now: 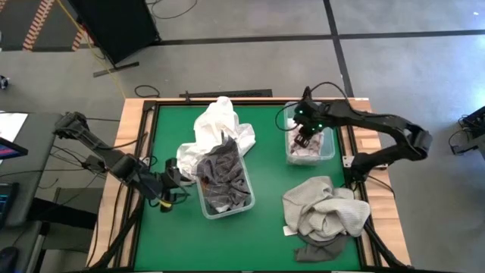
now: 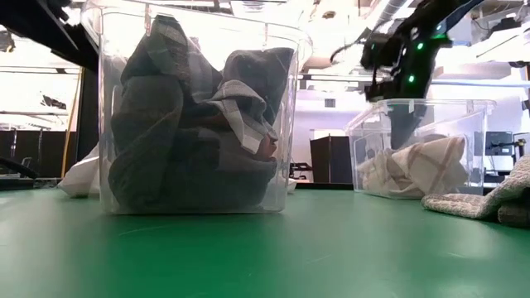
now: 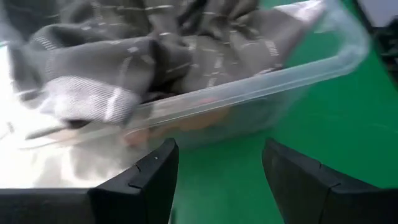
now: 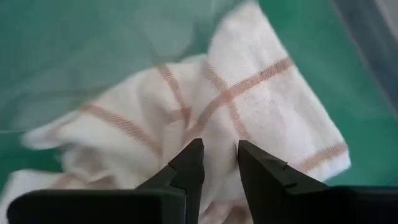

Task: Sort towels by color in basket
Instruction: Put the white stripe towel into the top transparent bin, then put the white towel into the top transparent bin

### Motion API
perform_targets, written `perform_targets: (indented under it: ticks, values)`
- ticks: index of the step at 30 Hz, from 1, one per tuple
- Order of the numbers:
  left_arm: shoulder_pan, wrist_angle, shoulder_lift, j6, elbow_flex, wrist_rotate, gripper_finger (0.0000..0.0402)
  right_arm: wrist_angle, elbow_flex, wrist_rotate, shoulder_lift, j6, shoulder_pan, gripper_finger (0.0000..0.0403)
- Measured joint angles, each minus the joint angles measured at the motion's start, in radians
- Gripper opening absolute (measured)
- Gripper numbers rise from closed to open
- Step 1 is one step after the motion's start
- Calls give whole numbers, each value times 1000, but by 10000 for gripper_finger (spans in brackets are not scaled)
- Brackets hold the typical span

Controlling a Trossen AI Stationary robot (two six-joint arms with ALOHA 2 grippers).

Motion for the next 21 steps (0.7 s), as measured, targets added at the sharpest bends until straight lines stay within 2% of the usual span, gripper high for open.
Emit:
perform_targets:
  ticks: [6, 10, 15, 21]
  values:
    - [-12, 13, 0, 35, 34, 48, 221, 4, 0, 0, -125, 0, 56, 128]
    - [-42, 103, 0, 103, 44, 77, 221, 9, 0, -1, -186, 0, 82, 134]
    - [-64, 241, 6, 225, 45, 102, 221, 55, 0, -1, -237, 14, 126, 178]
    - [-47, 319, 38, 325, 45, 100, 221, 188, 0, -36, -251, 16, 229, 239]
